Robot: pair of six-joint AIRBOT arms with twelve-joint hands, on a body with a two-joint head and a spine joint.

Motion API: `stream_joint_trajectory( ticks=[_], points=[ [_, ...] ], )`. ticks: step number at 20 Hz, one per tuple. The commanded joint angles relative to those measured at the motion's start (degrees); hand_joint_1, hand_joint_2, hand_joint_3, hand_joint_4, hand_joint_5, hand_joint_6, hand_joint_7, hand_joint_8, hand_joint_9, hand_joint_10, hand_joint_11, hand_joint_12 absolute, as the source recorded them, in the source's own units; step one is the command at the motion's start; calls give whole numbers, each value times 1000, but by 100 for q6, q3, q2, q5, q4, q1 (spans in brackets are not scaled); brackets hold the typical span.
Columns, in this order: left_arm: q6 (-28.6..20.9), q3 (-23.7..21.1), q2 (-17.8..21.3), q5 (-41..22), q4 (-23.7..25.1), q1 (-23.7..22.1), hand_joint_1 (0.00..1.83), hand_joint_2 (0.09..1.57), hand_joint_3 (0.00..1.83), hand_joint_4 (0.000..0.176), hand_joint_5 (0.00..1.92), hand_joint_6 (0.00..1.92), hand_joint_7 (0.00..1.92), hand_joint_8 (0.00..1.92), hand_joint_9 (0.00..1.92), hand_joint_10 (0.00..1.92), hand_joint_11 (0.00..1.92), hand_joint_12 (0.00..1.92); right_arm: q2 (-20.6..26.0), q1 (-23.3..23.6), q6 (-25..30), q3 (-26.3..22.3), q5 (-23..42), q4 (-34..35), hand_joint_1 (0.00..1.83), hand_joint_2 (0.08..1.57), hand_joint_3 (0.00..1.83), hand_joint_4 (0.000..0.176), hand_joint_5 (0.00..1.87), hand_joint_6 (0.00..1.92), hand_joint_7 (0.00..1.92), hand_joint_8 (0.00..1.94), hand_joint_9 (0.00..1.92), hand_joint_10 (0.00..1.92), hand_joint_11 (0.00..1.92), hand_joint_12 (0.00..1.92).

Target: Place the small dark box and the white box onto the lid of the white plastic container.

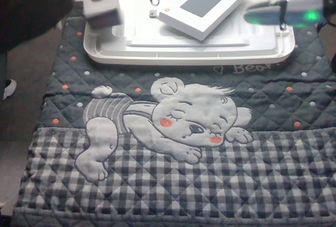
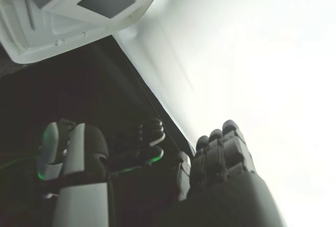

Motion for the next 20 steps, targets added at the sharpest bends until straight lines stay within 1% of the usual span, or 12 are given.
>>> stream_joint_trajectory(
  ticks=[1,5,7,8,9,10,11,13,14,18,19,20],
  points=[
    [9,-99,123,-1069,56,-3,810,997,0,156,0,0,0,0,0,0,0,0,155,-6,27,-41,1094,324,830,941,0,143,0,0,0,0,0,0,9,7],
    [8,-515,434,-1712,157,411,383,1058,20,57,0,0,0,0,0,0,0,0,342,-506,27,-322,1723,512,759,895,0,172,0,0,0,0,0,0,0,0],
    [7,-651,537,-1912,165,533,805,959,0,110,0,0,0,0,0,0,0,0,397,-632,27,-404,1844,536,783,899,0,175,0,0,0,0,0,0,0,0],
    [0,-736,602,-2064,165,616,634,1017,3,80,0,0,0,0,0,0,0,0,428,-670,27,-456,1876,536,825,888,0,161,0,0,0,0,0,0,0,0],
    [-26,-826,677,-2231,165,718,571,1224,0,35,150,71,179,525,0,1291,0,1281,464,-726,27,-518,1923,537,800,875,0,173,0,0,0,0,0,0,0,0],
    [-35,-877,718,-2339,165,780,621,1224,0,126,149,46,35,104,0,257,0,255,480,-768,27,-546,1962,545,778,868,0,155,0,0,0,0,0,0,0,0],
    [-40,-938,770,-2474,165,867,797,1060,0,121,29,8,6,20,0,51,0,50,502,-842,27,-585,2044,577,811,855,0,172,0,0,0,0,0,0,0,0],
    [-40,-1043,840,-2708,166,1006,1003,939,0,114,0,0,0,0,0,1,0,1,535,-980,35,-643,2175,637,890,850,0,176,29,11,0,0,0,0,0,0],
    [-40,-1112,889,-2865,167,1104,947,928,0,70,0,0,0,0,0,0,0,0,540,-1053,41,-667,2256,661,877,849,0,176,37,14,7,3,0,0,0,0],
    [-118,-1274,1027,-3345,165,1429,770,989,0,143,0,0,0,0,54,10,134,45,557,-1323,186,-736,2609,717,847,828,0,176,85,17,106,17,107,19,96,42],
    [-151,-1306,1055,-3454,165,1502,640,1005,3,129,0,0,0,0,11,2,86,23,579,-1405,209,-767,2744,747,843,841,2,176,94,19,111,16,108,16,101,45],
    [-220,-1357,1110,-3617,168,1607,811,981,0,171,0,0,0,0,0,0,72,16,606,-1504,209,-825,2927,797,906,847,2,174,130,30,144,23,102,10,80,38]
  ],
)
